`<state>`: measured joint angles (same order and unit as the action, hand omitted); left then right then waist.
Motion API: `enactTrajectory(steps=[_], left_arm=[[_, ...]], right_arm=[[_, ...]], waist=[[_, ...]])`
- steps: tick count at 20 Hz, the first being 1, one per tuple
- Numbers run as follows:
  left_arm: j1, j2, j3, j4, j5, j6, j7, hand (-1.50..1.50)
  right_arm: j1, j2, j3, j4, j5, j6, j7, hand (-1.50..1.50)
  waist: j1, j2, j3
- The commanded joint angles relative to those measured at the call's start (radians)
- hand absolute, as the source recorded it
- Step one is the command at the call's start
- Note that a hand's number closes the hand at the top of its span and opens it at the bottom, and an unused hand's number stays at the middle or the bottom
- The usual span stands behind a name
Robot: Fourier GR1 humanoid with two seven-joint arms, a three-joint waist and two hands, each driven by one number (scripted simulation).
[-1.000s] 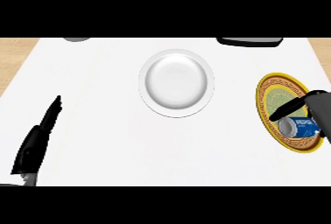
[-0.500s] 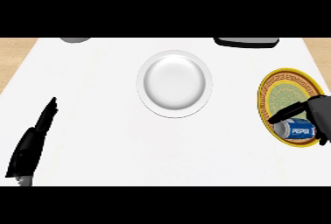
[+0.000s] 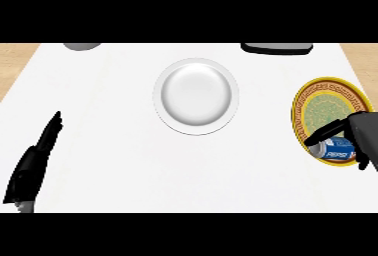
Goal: Pick the can from the plate and place it in the plate
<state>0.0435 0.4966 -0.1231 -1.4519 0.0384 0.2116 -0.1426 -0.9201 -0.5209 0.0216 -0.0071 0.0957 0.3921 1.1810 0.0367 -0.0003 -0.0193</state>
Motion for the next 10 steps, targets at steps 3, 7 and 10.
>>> enactTrajectory(steps=[3, 7, 10], left_arm=[[0.034, 0.008, 0.003, -0.014, -0.003, -0.011, -0.012, 0.00], [0.014, -0.007, 0.006, -0.013, 0.002, -0.006, 0.016, 0.00], [0.035, -0.002, 0.008, -0.013, -0.001, -0.013, -0.002, 0.00]], right_arm=[[0.047, 0.041, -0.021, 0.007, -0.021, 0.116, 0.255, -1.50], [0.060, 0.020, -0.018, 0.006, -0.017, 0.128, 0.225, -1.50], [0.074, 0.018, -0.024, 0.006, -0.022, 0.122, 0.221, -1.50]], waist=[[-0.008, 0.005, 0.018], [-0.015, 0.006, 0.019], [-0.010, 0.007, 0.019]])
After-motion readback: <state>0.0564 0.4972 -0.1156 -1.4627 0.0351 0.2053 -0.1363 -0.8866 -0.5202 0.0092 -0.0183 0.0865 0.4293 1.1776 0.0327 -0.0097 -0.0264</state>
